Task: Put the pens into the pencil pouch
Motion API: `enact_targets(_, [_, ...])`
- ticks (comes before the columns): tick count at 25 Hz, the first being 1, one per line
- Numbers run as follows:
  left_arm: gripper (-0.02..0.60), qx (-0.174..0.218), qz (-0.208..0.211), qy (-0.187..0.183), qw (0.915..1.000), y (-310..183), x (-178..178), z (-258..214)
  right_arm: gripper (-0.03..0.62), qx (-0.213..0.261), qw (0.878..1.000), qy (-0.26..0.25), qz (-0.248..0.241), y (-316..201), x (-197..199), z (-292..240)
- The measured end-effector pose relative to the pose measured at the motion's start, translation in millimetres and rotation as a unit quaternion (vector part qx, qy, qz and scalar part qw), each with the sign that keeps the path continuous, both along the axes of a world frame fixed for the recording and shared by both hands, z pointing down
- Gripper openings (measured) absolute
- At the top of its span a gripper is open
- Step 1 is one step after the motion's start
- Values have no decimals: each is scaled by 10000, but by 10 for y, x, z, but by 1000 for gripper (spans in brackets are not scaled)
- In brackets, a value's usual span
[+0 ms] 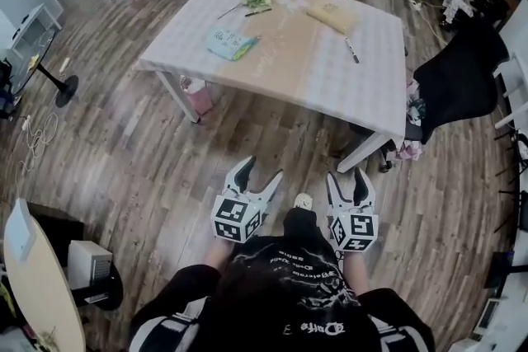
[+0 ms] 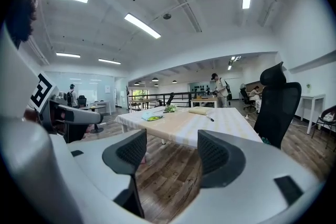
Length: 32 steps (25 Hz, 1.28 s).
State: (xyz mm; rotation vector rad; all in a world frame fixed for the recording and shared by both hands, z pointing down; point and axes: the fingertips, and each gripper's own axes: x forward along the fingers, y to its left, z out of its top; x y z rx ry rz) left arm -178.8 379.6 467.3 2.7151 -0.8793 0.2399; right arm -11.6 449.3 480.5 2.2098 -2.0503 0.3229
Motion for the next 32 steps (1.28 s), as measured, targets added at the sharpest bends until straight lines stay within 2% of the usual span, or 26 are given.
enact_targets(7, [310, -16, -141, -115, 9998, -638, 708, -15, 277, -65, 9998, -80, -195, -721, 717, 68])
enact_targets(12, [310, 13, -270, -41, 9996, -1069, 1300, -42, 275, -88, 9990, -59, -436, -1170, 1231, 117])
enact_targets(18, [310, -45, -375, -29, 9993, -1375, 1888, -25, 271, -92, 9983, -74, -579, -1536, 1798, 129])
enact_targets(23, [310, -102, -372, -106, 9992, -1523, 2180, 33, 267, -133, 9979, -138, -611, -1726, 2083, 173])
enact_targets(32, [310, -202, -375, -114, 9990, -1879, 2366, 141, 261, -229, 9971, -152, -708, -2109, 2198, 249])
